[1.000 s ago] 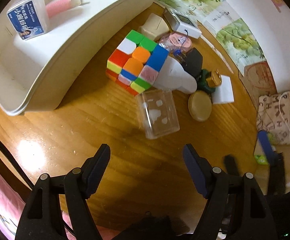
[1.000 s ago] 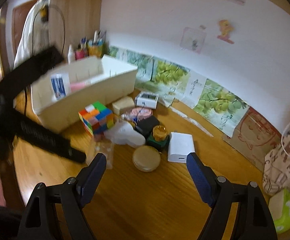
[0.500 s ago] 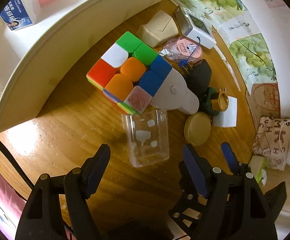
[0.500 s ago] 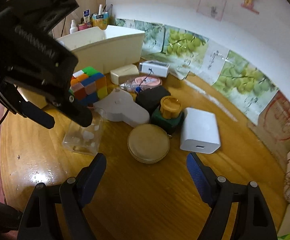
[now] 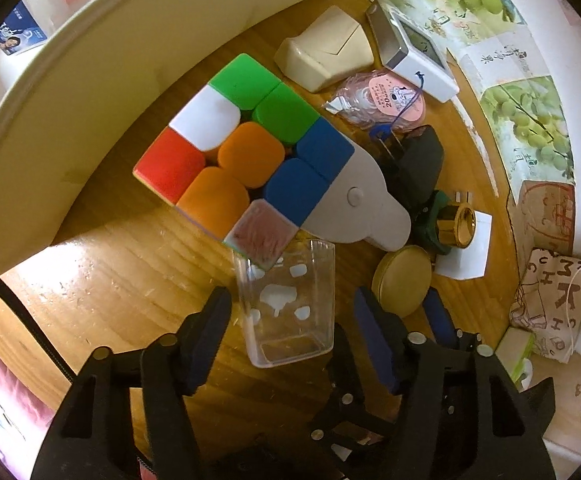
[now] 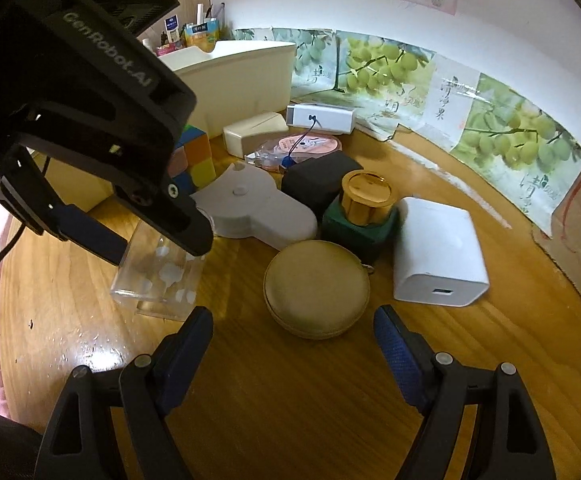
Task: Organize rigid objects
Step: 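Grasp the clear plastic container with left tool while right tool grasps the gold compact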
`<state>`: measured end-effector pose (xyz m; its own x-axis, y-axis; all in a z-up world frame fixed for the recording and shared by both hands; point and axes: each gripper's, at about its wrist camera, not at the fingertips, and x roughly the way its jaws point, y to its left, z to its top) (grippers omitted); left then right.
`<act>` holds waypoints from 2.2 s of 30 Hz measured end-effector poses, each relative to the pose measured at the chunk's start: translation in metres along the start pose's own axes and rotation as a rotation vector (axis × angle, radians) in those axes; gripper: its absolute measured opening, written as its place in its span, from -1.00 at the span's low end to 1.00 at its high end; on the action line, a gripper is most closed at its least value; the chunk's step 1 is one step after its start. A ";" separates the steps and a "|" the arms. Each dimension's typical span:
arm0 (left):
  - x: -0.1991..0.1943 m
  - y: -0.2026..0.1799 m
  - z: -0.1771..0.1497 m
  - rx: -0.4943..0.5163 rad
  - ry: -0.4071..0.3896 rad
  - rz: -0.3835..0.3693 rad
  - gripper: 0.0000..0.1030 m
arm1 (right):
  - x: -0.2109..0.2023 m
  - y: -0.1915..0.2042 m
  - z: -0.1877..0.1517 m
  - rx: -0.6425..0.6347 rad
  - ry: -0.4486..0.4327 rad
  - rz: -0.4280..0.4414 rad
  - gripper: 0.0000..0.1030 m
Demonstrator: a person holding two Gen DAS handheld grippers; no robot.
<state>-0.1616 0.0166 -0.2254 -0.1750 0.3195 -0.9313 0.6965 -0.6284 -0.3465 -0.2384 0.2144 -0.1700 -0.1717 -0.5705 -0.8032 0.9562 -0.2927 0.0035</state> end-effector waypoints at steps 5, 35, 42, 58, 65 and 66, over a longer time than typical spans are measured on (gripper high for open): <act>0.005 0.000 0.003 -0.019 0.012 0.010 0.04 | 0.003 0.002 0.001 0.007 -0.010 0.011 0.61; -0.006 0.023 -0.005 -0.005 0.020 -0.048 0.04 | 0.002 0.002 0.005 0.066 -0.020 -0.066 0.08; -0.004 0.031 -0.022 0.005 0.045 -0.062 0.04 | -0.003 0.004 0.003 0.031 0.010 -0.129 0.08; -0.012 0.065 -0.055 0.024 0.085 -0.028 0.04 | -0.030 0.018 0.004 0.026 -0.023 -0.159 0.08; -0.022 0.075 -0.069 0.085 0.114 0.003 0.04 | -0.040 0.030 0.000 0.064 -0.017 -0.119 0.08; -0.025 0.076 -0.071 0.098 0.118 0.005 0.04 | -0.041 0.032 -0.001 0.067 -0.015 -0.115 0.08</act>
<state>-0.0553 0.0115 -0.2207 -0.0844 0.3933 -0.9155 0.6248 -0.6948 -0.3562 -0.2006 0.2292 -0.1381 -0.2837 -0.5414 -0.7915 0.9119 -0.4076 -0.0481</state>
